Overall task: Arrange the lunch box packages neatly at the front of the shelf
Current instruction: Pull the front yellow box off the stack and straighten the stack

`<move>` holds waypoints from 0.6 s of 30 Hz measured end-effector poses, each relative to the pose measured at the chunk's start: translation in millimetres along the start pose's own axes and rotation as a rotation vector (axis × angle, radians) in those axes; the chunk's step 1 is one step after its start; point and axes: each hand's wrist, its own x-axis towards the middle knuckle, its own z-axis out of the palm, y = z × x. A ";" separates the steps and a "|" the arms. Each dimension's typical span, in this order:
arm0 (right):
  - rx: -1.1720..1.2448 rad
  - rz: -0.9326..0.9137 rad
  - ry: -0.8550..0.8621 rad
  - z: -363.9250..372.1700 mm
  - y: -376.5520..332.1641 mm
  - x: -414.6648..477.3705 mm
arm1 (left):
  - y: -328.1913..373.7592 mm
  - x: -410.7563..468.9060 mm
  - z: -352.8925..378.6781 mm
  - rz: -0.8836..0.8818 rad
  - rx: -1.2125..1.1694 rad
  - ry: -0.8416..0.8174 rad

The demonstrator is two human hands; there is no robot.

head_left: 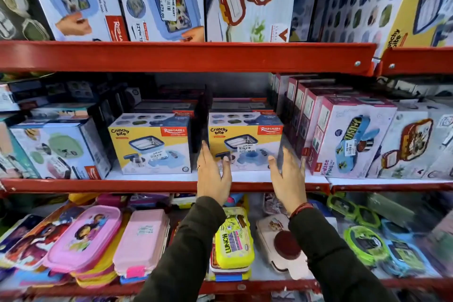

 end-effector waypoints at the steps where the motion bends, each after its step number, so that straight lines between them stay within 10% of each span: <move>1: 0.013 -0.005 0.007 -2.2 -0.9 -0.3 | -2.3 2.0 0.6 -0.016 0.007 0.003; 18: 0.342 -0.176 0.044 -53.6 0.0 -5.5 | -15.0 7.4 -46.1 0.236 -0.136 -0.181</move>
